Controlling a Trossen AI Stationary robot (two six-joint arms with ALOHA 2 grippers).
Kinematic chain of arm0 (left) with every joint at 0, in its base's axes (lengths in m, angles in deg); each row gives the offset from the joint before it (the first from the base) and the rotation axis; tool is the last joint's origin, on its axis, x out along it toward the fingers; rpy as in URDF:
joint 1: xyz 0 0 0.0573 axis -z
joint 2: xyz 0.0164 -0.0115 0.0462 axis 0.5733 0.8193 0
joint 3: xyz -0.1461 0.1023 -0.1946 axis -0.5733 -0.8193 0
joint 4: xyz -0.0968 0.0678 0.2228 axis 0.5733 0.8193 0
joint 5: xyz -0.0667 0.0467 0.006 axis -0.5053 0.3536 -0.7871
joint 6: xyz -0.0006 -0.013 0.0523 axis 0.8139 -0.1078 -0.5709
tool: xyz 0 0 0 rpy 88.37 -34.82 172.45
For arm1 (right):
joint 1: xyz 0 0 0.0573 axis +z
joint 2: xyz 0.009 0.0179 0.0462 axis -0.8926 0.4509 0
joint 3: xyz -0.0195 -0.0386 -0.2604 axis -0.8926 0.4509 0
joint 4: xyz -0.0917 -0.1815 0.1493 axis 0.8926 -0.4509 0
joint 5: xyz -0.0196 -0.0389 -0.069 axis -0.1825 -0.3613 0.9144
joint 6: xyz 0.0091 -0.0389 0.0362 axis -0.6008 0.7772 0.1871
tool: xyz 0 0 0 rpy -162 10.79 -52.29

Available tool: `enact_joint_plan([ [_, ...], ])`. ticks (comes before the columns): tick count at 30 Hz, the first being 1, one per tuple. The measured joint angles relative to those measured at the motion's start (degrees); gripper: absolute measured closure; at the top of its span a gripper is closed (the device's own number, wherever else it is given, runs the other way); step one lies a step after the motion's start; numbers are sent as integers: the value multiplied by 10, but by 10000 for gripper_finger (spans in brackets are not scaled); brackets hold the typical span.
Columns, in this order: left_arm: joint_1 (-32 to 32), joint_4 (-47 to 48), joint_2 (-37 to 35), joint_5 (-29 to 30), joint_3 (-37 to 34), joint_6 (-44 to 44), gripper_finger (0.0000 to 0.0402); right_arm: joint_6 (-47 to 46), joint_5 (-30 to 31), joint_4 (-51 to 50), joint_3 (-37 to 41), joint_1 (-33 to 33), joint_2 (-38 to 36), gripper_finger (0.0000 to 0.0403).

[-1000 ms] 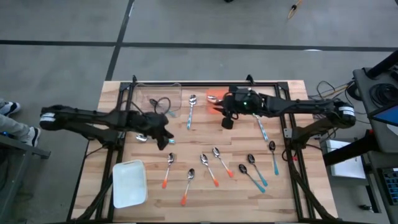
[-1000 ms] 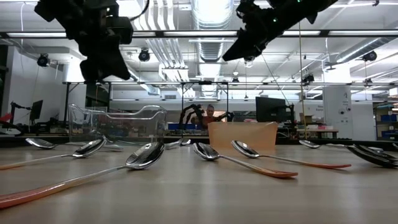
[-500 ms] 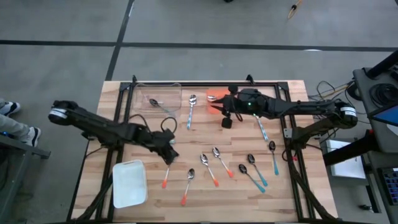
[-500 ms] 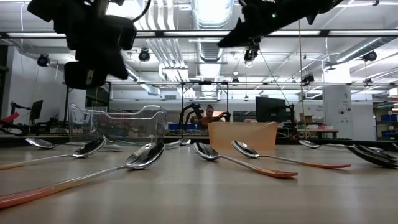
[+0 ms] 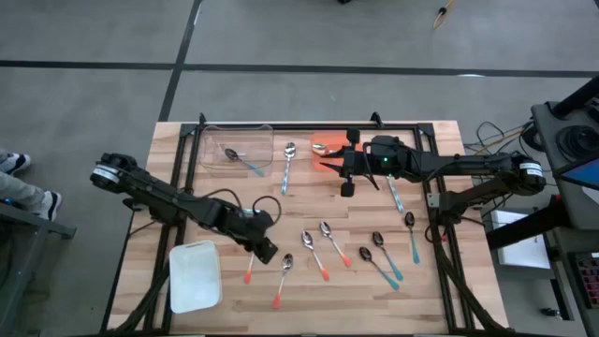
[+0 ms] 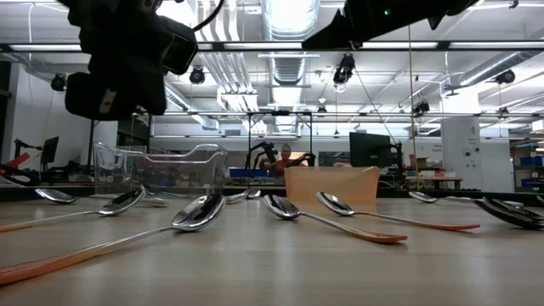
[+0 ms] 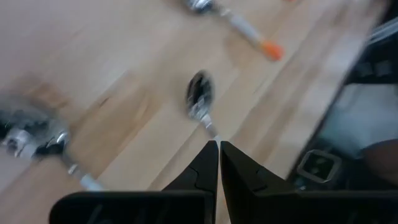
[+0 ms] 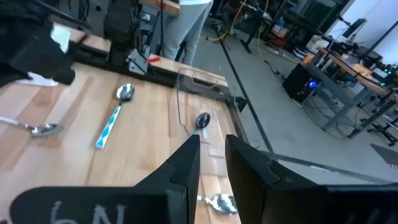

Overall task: Sort silverware by color (type)
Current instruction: Put the orange spoon into the white bin

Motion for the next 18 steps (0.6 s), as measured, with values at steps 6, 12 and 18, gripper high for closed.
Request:
enact_joint_plan([
  [6,2,140,40,0,80,-1,402,16,0,15,16,0,-4,335],
  [12,5,220,73,-1,89,57,402,22,0,0,16,0,-24,335],
  [18,14,236,113,-18,88,87,402,24,0,-14,16,0,-32,335],
])
